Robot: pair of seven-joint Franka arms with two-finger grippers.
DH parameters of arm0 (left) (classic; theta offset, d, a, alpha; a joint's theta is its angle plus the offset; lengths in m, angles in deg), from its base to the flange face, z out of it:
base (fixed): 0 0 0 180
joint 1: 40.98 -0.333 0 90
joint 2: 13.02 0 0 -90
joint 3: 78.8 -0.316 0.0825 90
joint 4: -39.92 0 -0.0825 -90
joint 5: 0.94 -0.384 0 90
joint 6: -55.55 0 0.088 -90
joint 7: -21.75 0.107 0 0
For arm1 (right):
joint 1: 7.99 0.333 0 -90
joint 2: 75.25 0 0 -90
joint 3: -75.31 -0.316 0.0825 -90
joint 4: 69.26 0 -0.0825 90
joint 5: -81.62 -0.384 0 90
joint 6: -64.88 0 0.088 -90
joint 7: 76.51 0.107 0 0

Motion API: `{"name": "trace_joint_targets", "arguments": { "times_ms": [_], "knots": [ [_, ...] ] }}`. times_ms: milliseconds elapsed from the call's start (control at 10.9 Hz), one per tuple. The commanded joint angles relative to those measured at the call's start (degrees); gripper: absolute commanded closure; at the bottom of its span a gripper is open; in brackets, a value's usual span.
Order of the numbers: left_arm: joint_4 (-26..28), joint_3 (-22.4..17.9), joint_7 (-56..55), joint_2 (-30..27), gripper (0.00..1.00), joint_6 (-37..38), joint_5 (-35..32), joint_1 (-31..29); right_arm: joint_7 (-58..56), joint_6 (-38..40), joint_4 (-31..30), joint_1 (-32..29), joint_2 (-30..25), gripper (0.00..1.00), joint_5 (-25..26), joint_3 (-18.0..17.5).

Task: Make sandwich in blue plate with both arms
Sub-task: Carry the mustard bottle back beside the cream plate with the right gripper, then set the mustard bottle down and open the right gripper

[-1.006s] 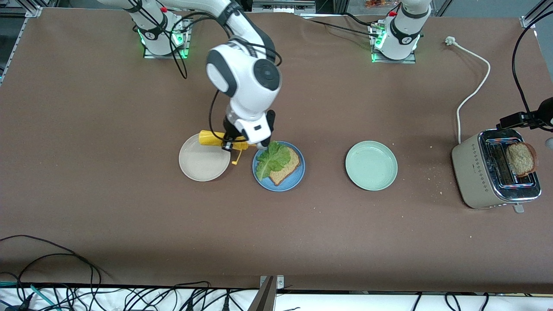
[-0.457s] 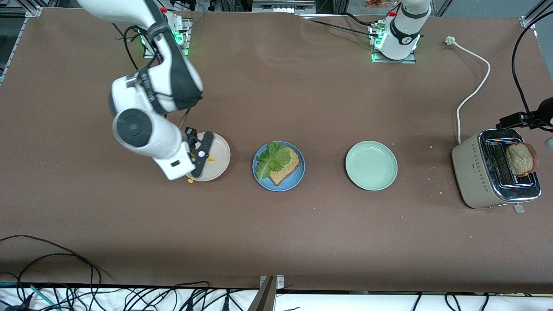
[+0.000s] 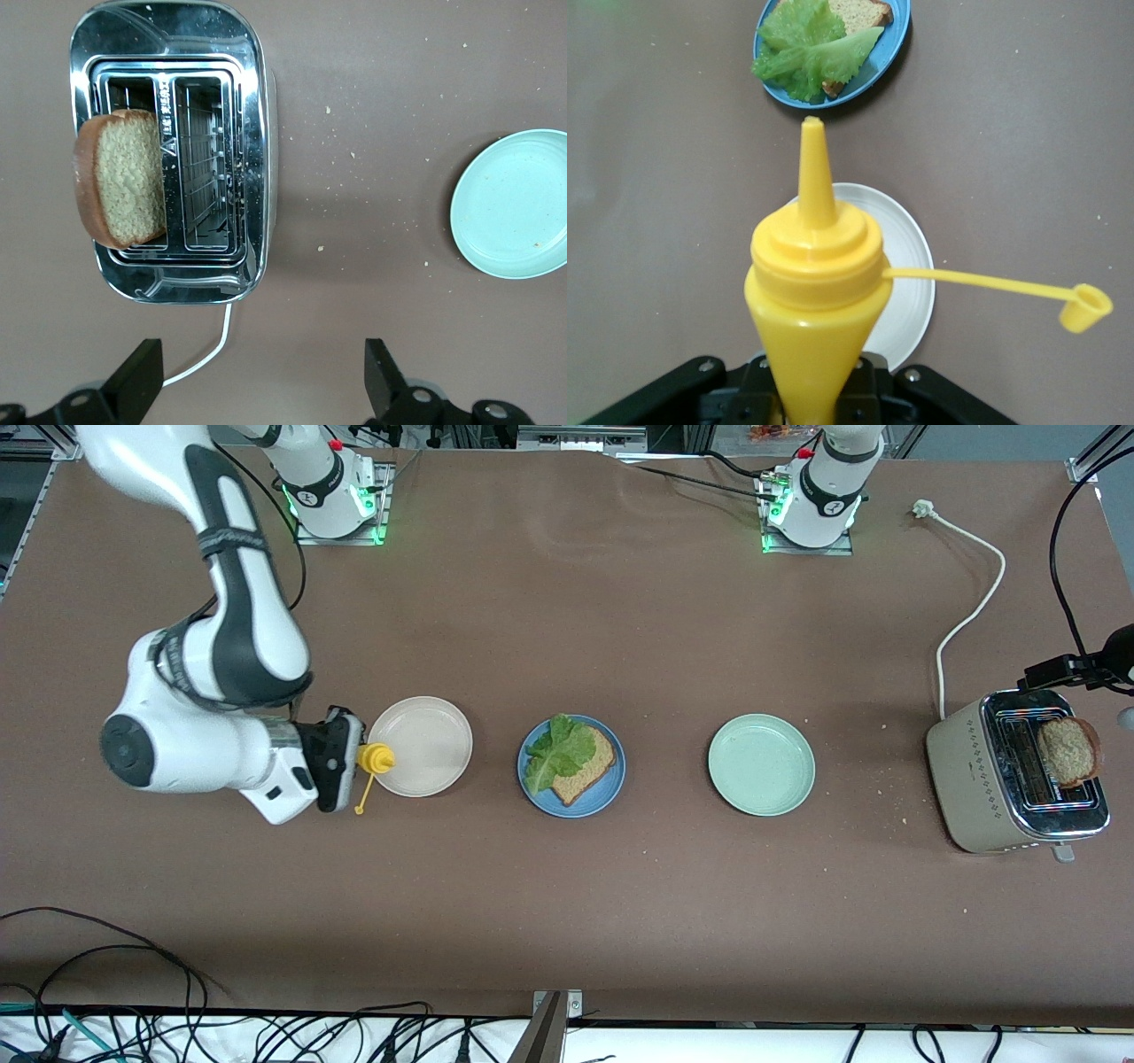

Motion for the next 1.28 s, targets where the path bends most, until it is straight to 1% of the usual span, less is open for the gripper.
{"name": "trace_joint_targets", "arguments": {
  "times_ms": [0,183,366,549,640,823,914,1097,1189],
  "knots": [
    [0.87,0.03,-0.31,-1.42,0.0,-0.11,1.07,-0.2,-15.22,-0.11,-4.6,-5.8,-0.28,0.87,-7.79,-0.95],
    [0.79,0.12,0.48,-1.34,0.0,-1.86,-3.3,-0.46,-25.94,1.03,-7.76,-10.02,0.86,0.87,-11.84,-1.04],
    [0.61,-0.23,1.36,-1.33,0.0,-1.78,-0.61,-1.08,-34.04,2.61,-8.57,-13.0,3.75,0.86,-13.86,-1.13],
    [0.52,-0.32,1.45,-1.25,0.0,-1.87,-0.86,-1.34,-42.47,7.7,-8.48,-16.7,8.14,0.86,-19.74,-1.13],
    [0.26,-0.49,1.45,-1.07,0.0,-2.92,-1.39,-2.39,-45.48,8.68,-8.31,-18.02,9.55,0.86,-20.72,-1.21],
    [0.08,-0.49,1.54,0.85,0.0,-8.87,-1.48,-6.42,-48.83,10.18,-8.3,-18.56,10.79,0.86,-22.48,-1.22],
    [0.08,-0.67,1.54,2.25,0.0,-11.95,-1.57,-7.23,-51.72,11.31,-8.22,-19.08,11.93,0.86,-22.66,-1.3],
    [-0.01,-0.58,1.54,6.03,0.0,-17.32,-5.68,-8.55,-56.65,14.04,-8.22,-20.49,13.6,0.86,-25.29,-1.39],
    [-0.62,-0.58,1.54,7.96,0.0,-18.3,-5.96,-8.99,-56.93,14.57,-8.22,-20.84,13.96,0.86,-25.21,-1.39]
  ]
}}
